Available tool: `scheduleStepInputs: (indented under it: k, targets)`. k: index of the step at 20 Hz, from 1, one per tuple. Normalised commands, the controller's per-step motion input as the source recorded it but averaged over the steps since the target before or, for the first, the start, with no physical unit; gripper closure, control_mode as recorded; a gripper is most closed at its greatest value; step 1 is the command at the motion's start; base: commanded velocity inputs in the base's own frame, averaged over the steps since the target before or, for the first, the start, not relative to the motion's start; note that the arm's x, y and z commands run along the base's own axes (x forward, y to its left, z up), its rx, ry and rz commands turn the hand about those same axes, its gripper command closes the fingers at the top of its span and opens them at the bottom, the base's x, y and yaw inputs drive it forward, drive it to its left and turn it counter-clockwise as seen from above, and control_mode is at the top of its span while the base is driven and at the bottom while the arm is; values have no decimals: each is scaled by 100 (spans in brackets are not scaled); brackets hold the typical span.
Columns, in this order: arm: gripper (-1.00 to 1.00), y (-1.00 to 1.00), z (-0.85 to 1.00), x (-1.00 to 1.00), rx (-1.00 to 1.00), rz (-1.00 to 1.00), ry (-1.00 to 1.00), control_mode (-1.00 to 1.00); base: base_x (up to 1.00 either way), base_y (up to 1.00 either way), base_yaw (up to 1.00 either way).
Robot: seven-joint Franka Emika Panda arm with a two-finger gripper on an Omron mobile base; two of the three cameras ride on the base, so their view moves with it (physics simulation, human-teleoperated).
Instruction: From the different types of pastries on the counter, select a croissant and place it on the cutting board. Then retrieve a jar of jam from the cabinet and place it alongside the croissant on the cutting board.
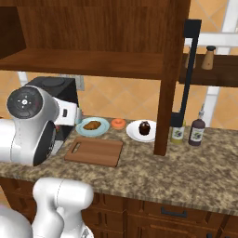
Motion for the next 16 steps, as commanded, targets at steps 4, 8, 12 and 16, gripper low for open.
scheduleStepInputs:
  k: [4, 8, 12, 16]
  targets:
    - [100, -17, -100, -38, -14, 0, -6, -100, 0, 0, 0]
    - [100, -15, -100, -31, -17, 0, -4, -100, 0, 0, 0]
    - [100, -4, -84, -17, -12, 0, -15, -100, 0, 0, 0]
    - [100, 1, -57, 2, 0, 1, -14, -100, 0, 0, 0]
